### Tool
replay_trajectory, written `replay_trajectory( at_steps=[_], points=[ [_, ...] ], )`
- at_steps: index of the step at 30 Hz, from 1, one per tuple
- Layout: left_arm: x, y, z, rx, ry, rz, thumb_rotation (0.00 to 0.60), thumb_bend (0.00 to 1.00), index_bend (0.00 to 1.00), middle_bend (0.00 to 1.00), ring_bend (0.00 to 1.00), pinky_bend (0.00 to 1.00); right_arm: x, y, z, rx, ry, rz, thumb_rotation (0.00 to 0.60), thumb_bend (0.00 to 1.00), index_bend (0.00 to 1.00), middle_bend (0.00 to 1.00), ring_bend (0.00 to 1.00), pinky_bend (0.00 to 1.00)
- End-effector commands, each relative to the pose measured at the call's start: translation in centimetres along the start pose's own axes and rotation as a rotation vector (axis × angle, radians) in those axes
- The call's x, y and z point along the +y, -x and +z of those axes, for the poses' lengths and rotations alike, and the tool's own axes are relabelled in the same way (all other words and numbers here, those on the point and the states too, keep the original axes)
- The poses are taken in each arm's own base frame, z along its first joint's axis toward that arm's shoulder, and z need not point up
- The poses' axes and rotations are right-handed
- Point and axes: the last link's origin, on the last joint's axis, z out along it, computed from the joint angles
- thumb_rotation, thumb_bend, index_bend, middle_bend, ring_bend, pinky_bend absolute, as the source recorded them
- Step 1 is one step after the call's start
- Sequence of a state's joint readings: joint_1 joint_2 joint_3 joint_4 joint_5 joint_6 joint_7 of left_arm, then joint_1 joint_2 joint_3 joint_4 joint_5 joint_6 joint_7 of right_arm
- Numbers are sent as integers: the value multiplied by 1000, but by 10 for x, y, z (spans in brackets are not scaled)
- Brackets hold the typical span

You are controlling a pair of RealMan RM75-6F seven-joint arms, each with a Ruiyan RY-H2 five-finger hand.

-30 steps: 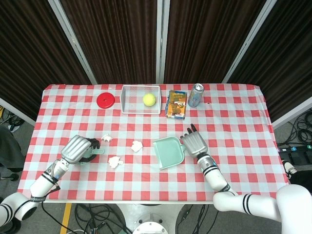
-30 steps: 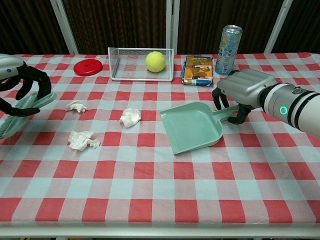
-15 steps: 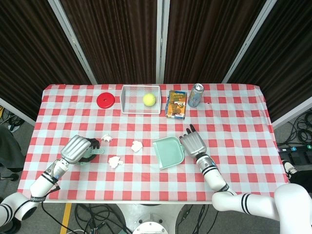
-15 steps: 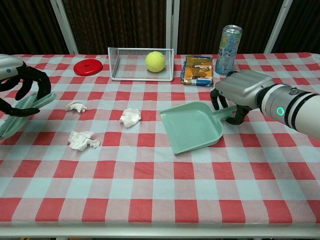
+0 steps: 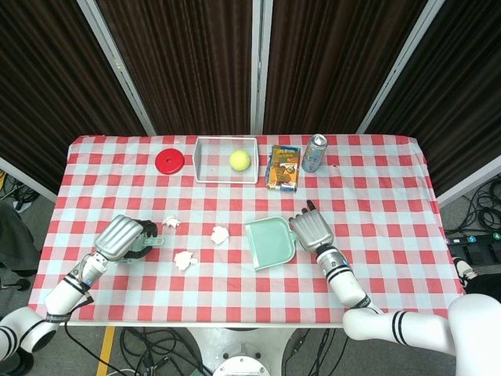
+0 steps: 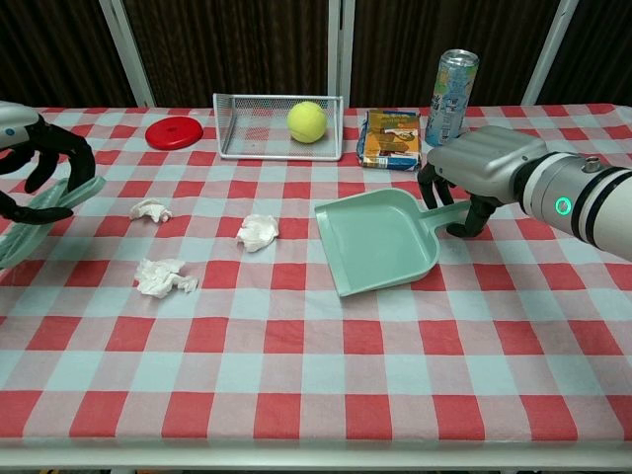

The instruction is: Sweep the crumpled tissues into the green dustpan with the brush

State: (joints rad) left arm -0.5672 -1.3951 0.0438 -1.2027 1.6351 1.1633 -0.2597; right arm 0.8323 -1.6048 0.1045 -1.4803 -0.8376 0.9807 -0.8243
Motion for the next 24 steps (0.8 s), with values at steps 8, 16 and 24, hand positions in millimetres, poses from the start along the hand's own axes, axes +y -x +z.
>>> replay_trajectory(
  at_steps=[8,16,24],
  points=[
    [-15,1,29,-8,-18,-32,600,475,556,577,648,876,4,-17,-8,-52,22,51,600,422,695,618,317,136],
    [-3,6,69,-15,32,-70,600,479,563,577,648,876,-4,-21,-6,-75,36,37,600,422,702,620,317,137],
    [21,12,100,-51,93,-112,600,481,563,577,646,875,-19,-22,1,-90,31,35,600,422,705,620,317,138]
  ],
)
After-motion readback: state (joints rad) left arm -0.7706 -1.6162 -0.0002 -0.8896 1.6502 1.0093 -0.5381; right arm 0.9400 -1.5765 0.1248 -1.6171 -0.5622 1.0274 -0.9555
